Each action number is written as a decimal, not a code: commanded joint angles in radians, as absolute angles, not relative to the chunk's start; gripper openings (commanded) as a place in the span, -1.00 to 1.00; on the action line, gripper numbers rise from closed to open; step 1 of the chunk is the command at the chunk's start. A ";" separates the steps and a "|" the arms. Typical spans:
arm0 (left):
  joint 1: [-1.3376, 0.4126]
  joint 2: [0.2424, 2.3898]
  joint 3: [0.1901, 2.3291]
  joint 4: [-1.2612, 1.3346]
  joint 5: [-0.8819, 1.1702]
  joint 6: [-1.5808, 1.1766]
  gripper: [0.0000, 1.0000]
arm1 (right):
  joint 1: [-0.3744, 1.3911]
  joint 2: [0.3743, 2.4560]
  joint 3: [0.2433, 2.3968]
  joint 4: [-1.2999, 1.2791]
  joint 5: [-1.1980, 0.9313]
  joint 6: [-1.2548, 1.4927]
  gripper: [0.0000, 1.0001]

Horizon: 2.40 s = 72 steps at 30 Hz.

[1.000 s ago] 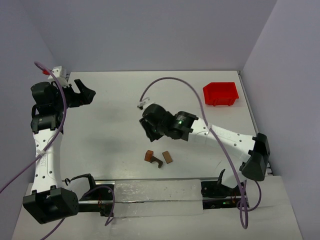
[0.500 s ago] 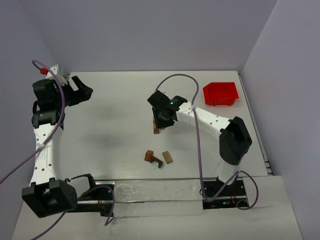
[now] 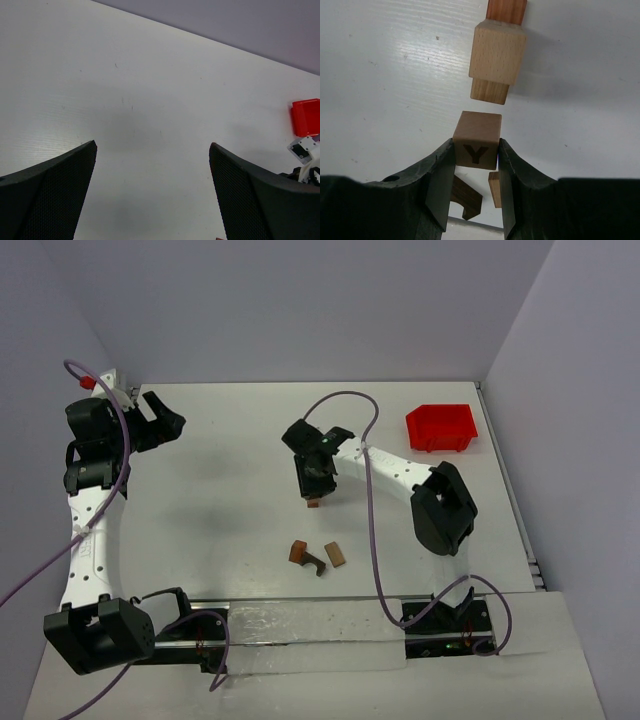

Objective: Build the wood block tower

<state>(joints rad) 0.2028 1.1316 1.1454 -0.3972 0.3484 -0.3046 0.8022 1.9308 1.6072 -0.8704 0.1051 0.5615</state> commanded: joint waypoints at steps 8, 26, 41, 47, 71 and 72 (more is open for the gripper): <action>0.204 1.127 1.158 -0.339 0.377 -0.330 0.99 | 0.785 1.962 1.685 -0.897 0.095 0.586 -0.97; 0.204 1.110 1.147 -0.324 0.381 -0.334 0.98 | 0.778 1.873 1.712 -0.950 0.087 0.588 -1.00; 0.205 1.112 1.134 -0.313 0.399 -0.334 0.98 | 0.729 1.961 1.740 -0.942 0.050 0.595 -0.94; 0.204 1.118 1.138 -0.312 0.400 -0.333 0.99 | 0.729 1.978 1.744 -0.942 0.030 0.599 -0.92; 0.204 1.111 1.120 -0.304 0.405 -0.324 0.98 | 0.729 2.032 1.776 -0.942 0.029 0.611 -0.85; 0.204 1.111 1.120 -0.304 0.404 -0.324 0.98 | 0.729 2.033 1.778 -0.942 0.029 0.611 -0.85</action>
